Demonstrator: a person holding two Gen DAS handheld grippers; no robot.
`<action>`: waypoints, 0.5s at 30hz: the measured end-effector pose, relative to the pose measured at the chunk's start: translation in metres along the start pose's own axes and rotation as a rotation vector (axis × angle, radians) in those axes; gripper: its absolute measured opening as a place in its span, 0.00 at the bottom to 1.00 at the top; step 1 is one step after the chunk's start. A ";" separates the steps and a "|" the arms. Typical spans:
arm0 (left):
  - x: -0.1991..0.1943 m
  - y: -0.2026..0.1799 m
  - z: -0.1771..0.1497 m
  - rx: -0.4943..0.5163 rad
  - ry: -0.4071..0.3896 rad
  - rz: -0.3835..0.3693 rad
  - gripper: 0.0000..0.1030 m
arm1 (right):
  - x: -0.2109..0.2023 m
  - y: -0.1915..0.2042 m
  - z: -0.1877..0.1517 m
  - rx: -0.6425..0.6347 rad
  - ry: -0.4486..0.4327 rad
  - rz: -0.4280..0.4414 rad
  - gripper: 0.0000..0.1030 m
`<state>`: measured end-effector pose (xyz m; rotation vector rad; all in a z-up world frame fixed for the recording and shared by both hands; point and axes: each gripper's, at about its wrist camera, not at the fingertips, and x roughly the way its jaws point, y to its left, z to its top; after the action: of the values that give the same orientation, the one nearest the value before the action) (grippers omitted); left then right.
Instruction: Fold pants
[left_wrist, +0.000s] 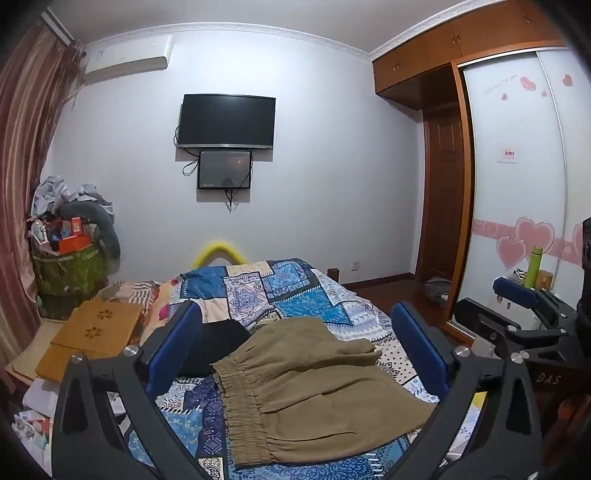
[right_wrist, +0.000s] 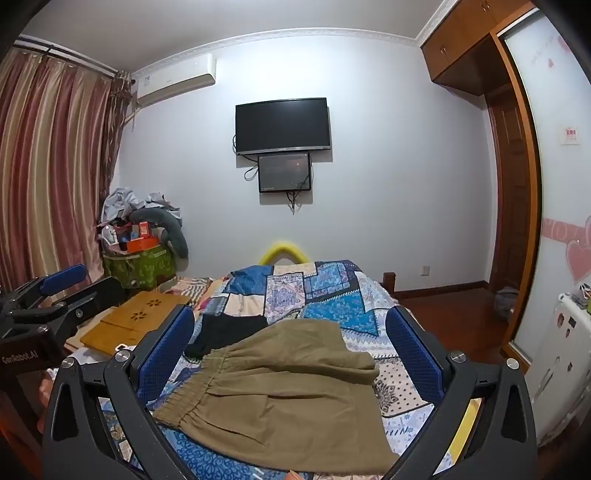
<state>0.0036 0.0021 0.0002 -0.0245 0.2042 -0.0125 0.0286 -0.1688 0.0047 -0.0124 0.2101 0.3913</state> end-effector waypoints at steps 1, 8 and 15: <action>0.001 -0.001 0.000 0.001 -0.001 0.002 1.00 | -0.001 -0.002 0.001 0.001 0.000 0.001 1.00; 0.001 0.000 0.000 0.000 -0.005 0.020 1.00 | 0.001 -0.005 -0.006 0.011 0.012 0.004 1.00; 0.002 0.000 -0.003 -0.004 -0.002 0.018 1.00 | 0.002 -0.004 -0.008 0.011 0.016 0.003 1.00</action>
<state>0.0053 0.0023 -0.0030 -0.0271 0.2022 0.0055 0.0302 -0.1723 -0.0038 -0.0041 0.2282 0.3929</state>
